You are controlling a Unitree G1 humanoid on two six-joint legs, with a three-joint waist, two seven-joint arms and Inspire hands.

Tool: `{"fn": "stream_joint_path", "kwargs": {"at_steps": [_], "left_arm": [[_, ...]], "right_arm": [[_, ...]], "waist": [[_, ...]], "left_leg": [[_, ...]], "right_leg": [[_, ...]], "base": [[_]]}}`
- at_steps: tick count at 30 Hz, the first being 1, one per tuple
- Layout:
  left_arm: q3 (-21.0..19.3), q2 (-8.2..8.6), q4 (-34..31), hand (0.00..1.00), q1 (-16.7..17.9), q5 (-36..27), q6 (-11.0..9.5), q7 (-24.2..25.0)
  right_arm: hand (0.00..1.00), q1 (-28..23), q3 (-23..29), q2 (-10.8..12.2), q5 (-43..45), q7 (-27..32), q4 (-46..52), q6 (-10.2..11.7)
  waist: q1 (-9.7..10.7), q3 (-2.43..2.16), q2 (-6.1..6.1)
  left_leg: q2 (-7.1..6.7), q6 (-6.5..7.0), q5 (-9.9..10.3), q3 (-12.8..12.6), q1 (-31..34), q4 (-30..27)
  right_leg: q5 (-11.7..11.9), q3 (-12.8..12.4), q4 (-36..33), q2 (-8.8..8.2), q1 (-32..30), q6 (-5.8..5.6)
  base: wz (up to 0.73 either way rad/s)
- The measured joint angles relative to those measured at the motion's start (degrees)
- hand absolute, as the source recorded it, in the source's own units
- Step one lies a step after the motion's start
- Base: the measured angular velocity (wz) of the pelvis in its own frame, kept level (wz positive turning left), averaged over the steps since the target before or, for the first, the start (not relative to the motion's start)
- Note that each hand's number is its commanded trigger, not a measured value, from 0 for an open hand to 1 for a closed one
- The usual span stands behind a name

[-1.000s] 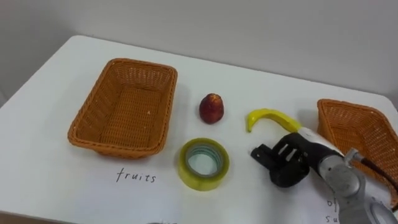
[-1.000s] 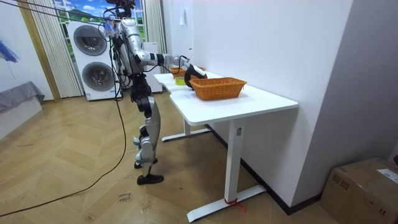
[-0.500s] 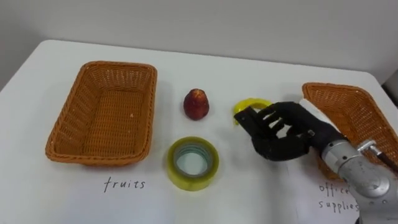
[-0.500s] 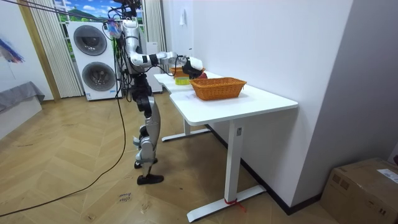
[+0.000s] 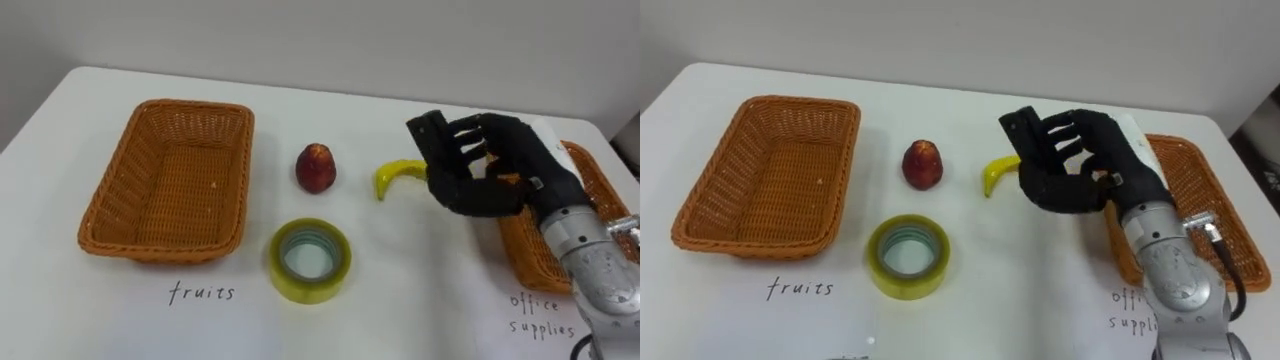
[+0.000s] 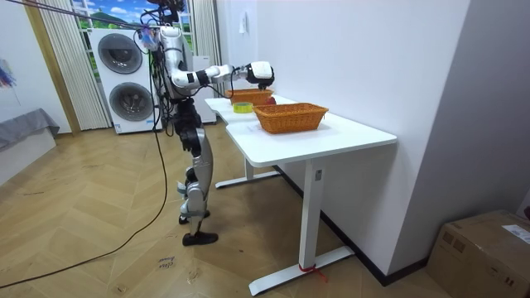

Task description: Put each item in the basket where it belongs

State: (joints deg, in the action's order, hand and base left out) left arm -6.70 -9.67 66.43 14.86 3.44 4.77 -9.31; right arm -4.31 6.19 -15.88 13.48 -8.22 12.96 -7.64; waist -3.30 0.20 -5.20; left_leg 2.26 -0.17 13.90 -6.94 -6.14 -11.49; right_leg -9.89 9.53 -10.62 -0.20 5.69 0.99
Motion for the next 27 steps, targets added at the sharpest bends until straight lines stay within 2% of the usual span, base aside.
{"fn": "stream_joint_path", "kwargs": {"at_steps": [4, 8, 16, 21, 27], "left_arm": [[-1.66, 0.01, -0.04, 0.00, -0.01, 0.09, -0.04, -0.03], [-2.80, 0.03, 0.03, 0.00, 0.00, 0.64, -0.05, -0.06], [-4.14, 0.07, 0.05, 0.00, 0.29, 1.19, 0.05, -0.10], [-4.44, 0.06, 0.05, 0.00, 0.74, 1.19, 0.08, -0.10], [-5.74, 0.04, -0.14, 0.00, 1.24, 1.29, 0.35, 0.19]], "right_arm": [[1.00, 0.00, 2.95, -0.02, -0.95, 3.92, 0.00, 1.93], [1.00, -0.01, 4.17, -0.01, -2.05, 7.03, -0.03, 2.74], [1.00, -0.06, 5.34, -0.03, -5.94, 11.40, -1.00, 2.78], [1.00, -0.06, 6.87, -0.12, -10.03, 13.60, -1.89, 2.78], [1.00, -0.08, 7.31, -0.21, -10.99, 14.76, -5.26, 2.66]], "waist": [[0.23, 0.01, 0.12], [1.25, -0.02, 0.22], [2.24, -0.10, 0.19], [2.27, -0.56, 0.41], [2.38, -0.47, 0.44]], "left_leg": [[0.02, 0.03, -0.04, -0.04, 0.60, 0.14], [0.10, 0.02, -0.05, -0.06, 0.57, 0.15], [0.10, 0.03, -0.04, -0.26, 0.54, 0.20], [0.09, 0.03, -0.04, -0.24, 0.37, 0.11], [0.07, 0.02, -0.05, -0.29, -0.01, 0.31]], "right_leg": [[-0.01, -0.02, -0.01, 0.05, -0.72, -0.01], [-0.01, 0.03, 0.01, 0.13, -0.73, -0.01], [-0.01, -0.17, 0.02, 0.18, -0.89, -0.01], [-0.01, -0.22, -0.01, 0.16, -0.77, -0.01], [-0.01, -0.21, -0.08, 0.11, -0.42, -0.01]], "base": [[0.00], [0.00], [0.00], [0.00], [0.00]]}}
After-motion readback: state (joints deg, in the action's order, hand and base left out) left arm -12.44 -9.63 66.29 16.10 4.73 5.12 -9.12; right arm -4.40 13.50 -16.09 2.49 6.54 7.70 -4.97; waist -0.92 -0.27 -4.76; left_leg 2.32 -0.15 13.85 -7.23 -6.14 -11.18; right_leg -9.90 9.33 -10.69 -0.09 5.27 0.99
